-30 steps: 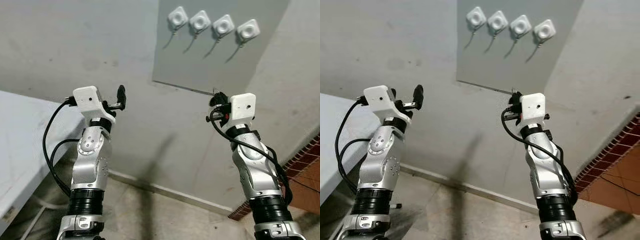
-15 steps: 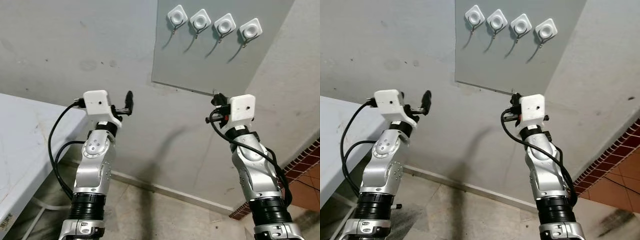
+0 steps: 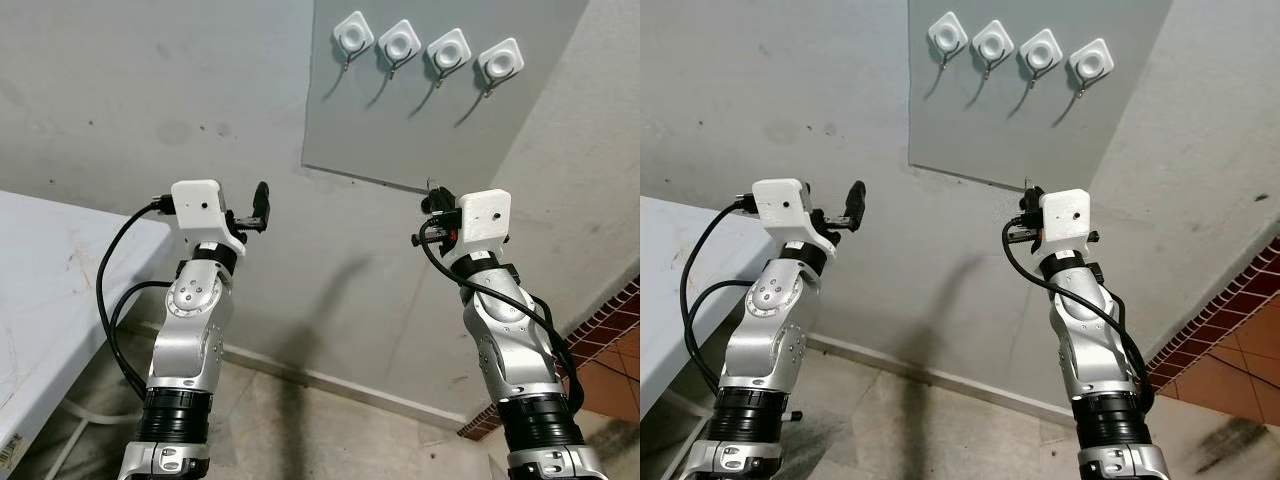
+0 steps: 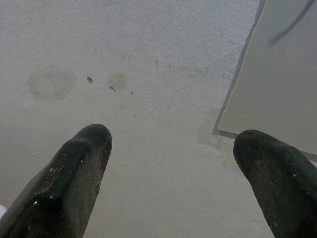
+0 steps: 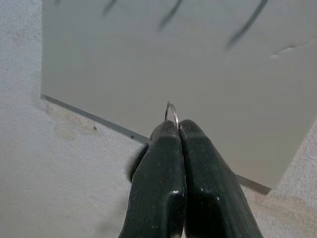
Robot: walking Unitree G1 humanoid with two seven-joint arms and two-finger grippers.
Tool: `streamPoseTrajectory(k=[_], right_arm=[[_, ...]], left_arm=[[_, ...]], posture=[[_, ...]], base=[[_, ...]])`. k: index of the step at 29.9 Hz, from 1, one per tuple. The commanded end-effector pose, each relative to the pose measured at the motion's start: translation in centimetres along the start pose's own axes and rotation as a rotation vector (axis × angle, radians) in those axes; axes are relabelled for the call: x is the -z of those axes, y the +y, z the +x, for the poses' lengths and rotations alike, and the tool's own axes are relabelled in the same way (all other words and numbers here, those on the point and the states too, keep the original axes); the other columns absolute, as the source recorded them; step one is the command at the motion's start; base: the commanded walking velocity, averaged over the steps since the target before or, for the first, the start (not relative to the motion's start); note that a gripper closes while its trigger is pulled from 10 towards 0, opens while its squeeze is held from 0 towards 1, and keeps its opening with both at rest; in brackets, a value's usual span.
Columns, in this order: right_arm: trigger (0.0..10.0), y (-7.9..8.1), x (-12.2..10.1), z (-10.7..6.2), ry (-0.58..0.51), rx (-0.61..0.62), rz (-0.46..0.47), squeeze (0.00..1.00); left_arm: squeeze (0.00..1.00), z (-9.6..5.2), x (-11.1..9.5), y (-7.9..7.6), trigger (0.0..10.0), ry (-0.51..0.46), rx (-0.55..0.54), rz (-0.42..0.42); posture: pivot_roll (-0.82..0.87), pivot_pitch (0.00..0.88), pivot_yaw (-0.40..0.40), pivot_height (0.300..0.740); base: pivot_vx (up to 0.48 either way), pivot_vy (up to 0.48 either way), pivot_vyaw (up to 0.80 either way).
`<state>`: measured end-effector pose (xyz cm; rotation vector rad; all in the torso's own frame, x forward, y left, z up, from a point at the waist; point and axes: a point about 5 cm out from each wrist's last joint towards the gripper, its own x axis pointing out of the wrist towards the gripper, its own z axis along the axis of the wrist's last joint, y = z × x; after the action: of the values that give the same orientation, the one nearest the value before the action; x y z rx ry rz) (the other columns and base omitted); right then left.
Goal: Hang keys on a hook
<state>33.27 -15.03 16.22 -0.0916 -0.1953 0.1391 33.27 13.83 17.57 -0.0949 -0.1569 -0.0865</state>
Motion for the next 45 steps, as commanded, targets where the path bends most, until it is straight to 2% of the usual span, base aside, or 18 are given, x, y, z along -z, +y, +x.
streamPoseTrajectory(k=[1,8,9,26,35,45], right_arm=[[10.0,-0.2,-0.5,0.0,-0.013,0.007,-0.001,0.0],[10.0,-0.1,-0.6,0.1,-0.022,0.003,0.0,0.0],[10.0,0.0,-0.8,0.0,-0.048,-0.004,0.023,0.0],[10.0,0.5,-2.1,0.1,-0.133,-0.047,0.06,0.0],[10.0,0.3,-2.3,0.1,-0.152,-0.043,0.063,0.0],[10.0,-0.9,-4.1,0.0,-0.266,0.028,0.119,0.0]], left_arm=[[0.0,-0.1,-0.3,-0.2,10.0,-0.008,0.012,0.008],[0.0,-0.2,-0.5,-0.3,10.0,-0.027,0.039,-0.01],[0.0,-0.2,-0.6,-0.4,10.0,-0.028,0.041,-0.007],[0.0,0.0,-0.7,-0.9,10.0,-0.013,0.081,-0.022],[0.0,0.1,-0.8,-1.0,10.0,-0.028,0.094,-0.046],[0.0,0.0,-0.7,-1.1,10.0,-0.023,0.094,-0.046]], posture=[[0.01,0.0,-0.056,0.74],[0.02,0.0,-0.059,0.74],[0.02,0.0,-0.059,0.74],[0.02,0.0,-0.058,0.74],[0.01,0.0,-0.06,0.74],[0.01,0.0,-0.061,0.74]], base=[[0.0,0.0,-0.67],[0.0,0.0,-0.67],[0.0,0.0,-0.46],[0.0,0.0,0.0],[0.0,0.0,0.0],[0.0,0.0,0.0]])
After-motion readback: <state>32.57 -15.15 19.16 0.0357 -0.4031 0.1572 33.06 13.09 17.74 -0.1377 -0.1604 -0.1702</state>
